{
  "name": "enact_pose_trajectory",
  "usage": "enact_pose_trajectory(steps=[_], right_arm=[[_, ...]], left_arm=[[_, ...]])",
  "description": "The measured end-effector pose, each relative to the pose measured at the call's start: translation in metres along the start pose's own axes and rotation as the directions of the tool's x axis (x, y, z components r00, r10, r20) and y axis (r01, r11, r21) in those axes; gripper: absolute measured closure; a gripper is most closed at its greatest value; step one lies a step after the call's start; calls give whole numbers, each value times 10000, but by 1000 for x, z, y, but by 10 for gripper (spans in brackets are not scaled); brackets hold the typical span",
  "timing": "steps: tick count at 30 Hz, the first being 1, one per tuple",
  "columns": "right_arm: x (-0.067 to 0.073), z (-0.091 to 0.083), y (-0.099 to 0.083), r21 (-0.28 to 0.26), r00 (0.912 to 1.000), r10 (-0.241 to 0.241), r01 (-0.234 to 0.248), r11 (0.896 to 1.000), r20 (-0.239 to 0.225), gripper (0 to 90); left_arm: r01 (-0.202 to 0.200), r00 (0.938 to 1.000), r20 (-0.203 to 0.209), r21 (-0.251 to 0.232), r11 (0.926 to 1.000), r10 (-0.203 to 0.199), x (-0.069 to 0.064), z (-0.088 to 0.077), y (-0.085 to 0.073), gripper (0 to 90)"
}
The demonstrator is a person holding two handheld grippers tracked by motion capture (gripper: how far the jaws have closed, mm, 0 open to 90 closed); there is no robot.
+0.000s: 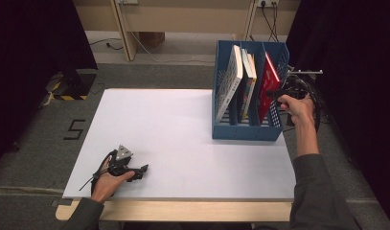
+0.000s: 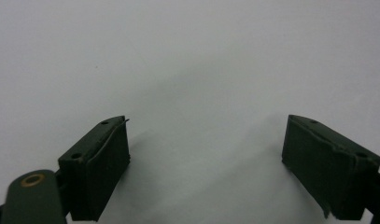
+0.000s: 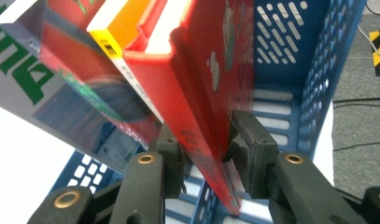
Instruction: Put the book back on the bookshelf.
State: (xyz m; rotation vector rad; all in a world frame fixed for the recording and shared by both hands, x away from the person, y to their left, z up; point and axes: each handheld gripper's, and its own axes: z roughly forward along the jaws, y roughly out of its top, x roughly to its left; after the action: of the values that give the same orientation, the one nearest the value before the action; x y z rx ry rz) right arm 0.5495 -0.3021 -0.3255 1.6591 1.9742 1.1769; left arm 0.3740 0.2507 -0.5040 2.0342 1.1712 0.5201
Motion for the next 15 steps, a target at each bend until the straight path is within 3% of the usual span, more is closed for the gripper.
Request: enact_pose_trajectory(steps=[15], right_arm=[[7, 16, 13, 111, 9990, -298, 294, 9995, 323, 662]], left_arm=[[25, 10000, 4, 5, 10000, -25, 0, 0, 0, 139]])
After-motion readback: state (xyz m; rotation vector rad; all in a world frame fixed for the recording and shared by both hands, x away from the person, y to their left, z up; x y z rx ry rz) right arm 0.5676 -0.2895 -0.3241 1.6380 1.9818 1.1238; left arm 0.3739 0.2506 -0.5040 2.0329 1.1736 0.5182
